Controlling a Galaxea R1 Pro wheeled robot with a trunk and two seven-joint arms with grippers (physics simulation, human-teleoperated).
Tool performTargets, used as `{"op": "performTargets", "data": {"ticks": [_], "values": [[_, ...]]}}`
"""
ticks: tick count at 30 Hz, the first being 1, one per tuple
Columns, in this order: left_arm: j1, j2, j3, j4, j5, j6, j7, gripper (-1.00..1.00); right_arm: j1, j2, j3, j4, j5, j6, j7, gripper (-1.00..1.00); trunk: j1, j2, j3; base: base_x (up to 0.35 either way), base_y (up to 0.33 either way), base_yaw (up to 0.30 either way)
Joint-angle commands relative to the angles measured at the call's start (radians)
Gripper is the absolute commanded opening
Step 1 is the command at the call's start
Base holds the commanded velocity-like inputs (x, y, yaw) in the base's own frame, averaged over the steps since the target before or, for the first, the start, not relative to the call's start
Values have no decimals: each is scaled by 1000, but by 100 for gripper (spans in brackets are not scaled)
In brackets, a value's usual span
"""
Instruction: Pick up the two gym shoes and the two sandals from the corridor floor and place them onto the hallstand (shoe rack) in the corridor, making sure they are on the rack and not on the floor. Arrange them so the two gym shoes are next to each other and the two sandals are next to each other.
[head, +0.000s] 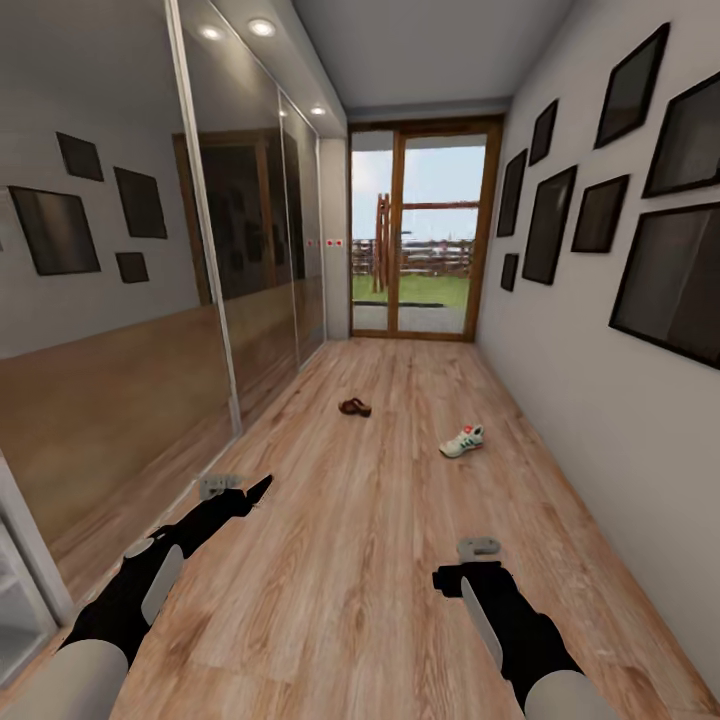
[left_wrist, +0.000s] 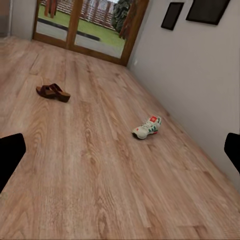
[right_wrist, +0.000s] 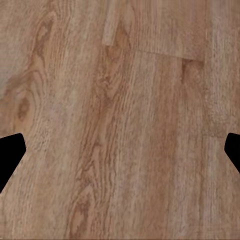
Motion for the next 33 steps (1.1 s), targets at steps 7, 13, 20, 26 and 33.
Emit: {"op": "performTargets", "data": {"ticks": [7,13,20,26,33], "values": [[-1,0,1,1,5,1,-5,100,0,0,2,-1,-1,5,-5,100,0,0,-1,349,-66,285],[-1,0,1,1,5,1,-5,100,0,0,2,-2,-1,5,-5,100,0,0,-1,349,-73,82],[-1,0,1,1,4,1,-5,100,0,0,2,-3,-1,5,-5,100,0,0,-1,349,-78,8],[-1,0,1,1,4,1,-5,100,0,0,2,-3,-1,5,-5,100,0,0,-1,349,-83,0],[-1,-3,1,1,4,1,-5,100,0,0,2,-2,-1,5,-5,100,0,0,-1,348,-104,0]]}}
